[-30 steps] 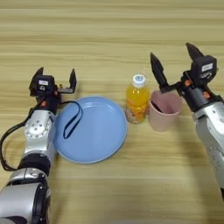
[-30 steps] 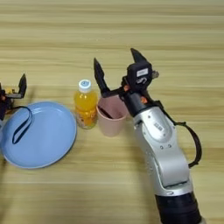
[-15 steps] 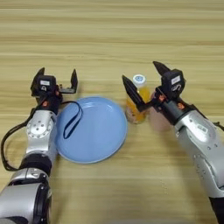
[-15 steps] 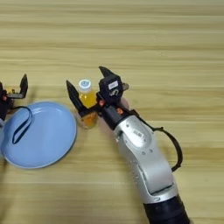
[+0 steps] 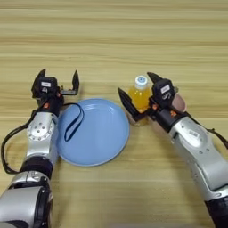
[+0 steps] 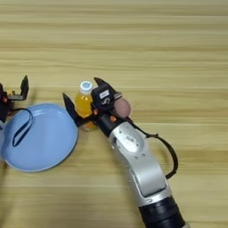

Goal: Move the objects on the table

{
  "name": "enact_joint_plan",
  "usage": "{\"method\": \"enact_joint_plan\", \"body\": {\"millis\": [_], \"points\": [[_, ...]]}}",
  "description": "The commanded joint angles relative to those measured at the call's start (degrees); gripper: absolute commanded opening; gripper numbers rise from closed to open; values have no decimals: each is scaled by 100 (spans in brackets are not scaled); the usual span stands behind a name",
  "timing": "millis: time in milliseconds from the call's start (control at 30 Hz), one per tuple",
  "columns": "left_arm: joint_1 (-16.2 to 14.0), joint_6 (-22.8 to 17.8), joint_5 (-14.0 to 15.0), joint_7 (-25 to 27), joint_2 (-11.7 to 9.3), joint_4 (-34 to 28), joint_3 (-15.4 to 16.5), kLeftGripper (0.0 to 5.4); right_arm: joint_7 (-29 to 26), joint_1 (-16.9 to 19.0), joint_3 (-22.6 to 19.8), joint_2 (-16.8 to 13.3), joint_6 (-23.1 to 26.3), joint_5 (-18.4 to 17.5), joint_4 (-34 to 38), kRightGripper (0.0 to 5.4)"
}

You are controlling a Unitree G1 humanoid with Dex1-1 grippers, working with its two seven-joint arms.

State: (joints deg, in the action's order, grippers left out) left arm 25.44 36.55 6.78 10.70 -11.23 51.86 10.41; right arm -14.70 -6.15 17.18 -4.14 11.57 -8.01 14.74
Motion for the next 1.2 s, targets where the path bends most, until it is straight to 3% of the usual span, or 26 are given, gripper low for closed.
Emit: {"method": "enact_joint_plan", "body": {"millis": [33,667,1200], "points": [[-20,-27,-58,-17,29,-2,-30,539,-51,-74,28,57,-90,91,-100,540],[-38,-21,-69,-16,52,-42,-30,539,-75,-126,-87,176,-254,240,-436,540],[-37,-15,-78,-32,53,-43,-28,540,-95,-146,-137,225,-295,261,-611,347]]}}
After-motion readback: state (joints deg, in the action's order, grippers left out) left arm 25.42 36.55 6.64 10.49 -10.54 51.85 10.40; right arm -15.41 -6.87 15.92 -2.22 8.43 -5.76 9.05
